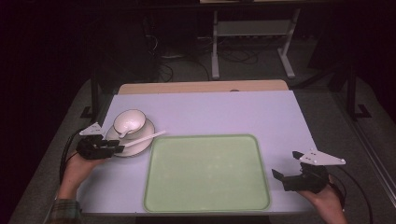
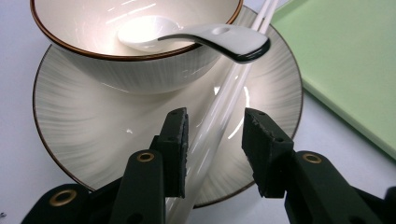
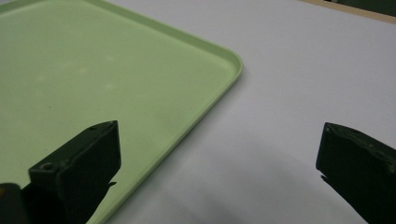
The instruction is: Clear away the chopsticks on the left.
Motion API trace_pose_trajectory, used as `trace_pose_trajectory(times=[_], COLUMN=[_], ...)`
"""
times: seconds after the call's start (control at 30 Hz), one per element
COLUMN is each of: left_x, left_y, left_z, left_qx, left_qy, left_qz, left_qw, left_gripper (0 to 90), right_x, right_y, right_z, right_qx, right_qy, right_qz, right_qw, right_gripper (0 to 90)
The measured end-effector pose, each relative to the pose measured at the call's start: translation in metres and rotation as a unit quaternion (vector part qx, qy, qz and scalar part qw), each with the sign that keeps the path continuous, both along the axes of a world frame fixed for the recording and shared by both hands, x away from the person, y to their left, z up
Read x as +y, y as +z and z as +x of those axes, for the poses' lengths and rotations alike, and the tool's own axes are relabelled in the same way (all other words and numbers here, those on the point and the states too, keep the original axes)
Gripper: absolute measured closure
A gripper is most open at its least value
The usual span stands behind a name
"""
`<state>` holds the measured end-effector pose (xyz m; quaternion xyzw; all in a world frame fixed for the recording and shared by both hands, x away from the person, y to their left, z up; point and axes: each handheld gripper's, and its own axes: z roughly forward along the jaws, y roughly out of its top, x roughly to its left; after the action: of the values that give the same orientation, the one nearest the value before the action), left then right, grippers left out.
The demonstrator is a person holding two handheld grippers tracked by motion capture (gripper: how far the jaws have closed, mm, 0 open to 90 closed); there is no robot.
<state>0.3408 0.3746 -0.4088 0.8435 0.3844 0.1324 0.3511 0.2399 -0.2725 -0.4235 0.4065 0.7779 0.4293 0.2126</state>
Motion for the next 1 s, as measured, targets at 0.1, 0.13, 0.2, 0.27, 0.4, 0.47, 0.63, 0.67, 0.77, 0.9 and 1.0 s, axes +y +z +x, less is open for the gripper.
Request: trace_pose_trajectory(times=[0.1,0.13,0.2,0.27,0.4,0.47,0.63,0.67,0.77,0.9,1.0], left_x=[-0.001,-0.001,-0.003,-0.005,-0.006,-0.006,-0.009,-0.009,-0.011,-0.012,-0.013], left_y=[-0.003,-0.004,-0.006,-0.009,-0.010,-0.010,-0.010,-0.011,-0.011,-0.012,-0.012], left_z=[0.002,0.002,0.003,0.004,0.004,0.004,0.004,0.004,0.004,0.004,0.003], left_qx=[0.001,0.004,0.007,0.012,0.014,0.015,0.017,0.019,0.020,0.022,0.024], left_qy=[0.000,0.000,-0.003,-0.008,-0.009,-0.010,-0.017,-0.018,-0.019,-0.021,-0.022], left_qz=[0.005,0.005,0.011,0.015,0.017,0.018,0.022,0.022,0.023,0.022,0.021], left_qw=[1.0000,1.0000,0.9999,0.9998,0.9997,0.9997,0.9995,0.9994,0.9994,0.9993,0.9992], left_gripper=[61.1,61.3,62.3,63.9,64.8,65.4,67.0,67.5,68.5,69.5,70.4], right_x=[0.000,0.000,0.000,0.001,0.000,0.000,0.000,0.000,0.000,0.000,0.000], right_y=[0.000,0.000,0.000,0.000,0.000,0.000,0.000,0.000,0.000,0.000,0.000], right_z=[0.000,0.000,0.000,0.000,0.000,0.000,0.000,0.000,0.000,0.000,0.000], right_qx=[0.000,0.000,0.000,0.001,0.000,0.000,0.000,-0.001,-0.001,-0.001,-0.002], right_qy=[0.000,0.000,0.000,0.001,0.000,0.000,0.000,0.000,0.000,0.000,0.000], right_qz=[0.000,0.000,0.000,0.000,0.001,0.000,0.000,0.000,0.001,0.000,0.000], right_qw=[1.0000,1.0000,1.0000,1.0000,1.0000,1.0000,1.0000,1.0000,1.0000,1.0000,1.0000], right_gripper=[0.0,0.0,0.0,0.0,0.0,0.0,0.0,0.0,0.0,0.0,0.0])
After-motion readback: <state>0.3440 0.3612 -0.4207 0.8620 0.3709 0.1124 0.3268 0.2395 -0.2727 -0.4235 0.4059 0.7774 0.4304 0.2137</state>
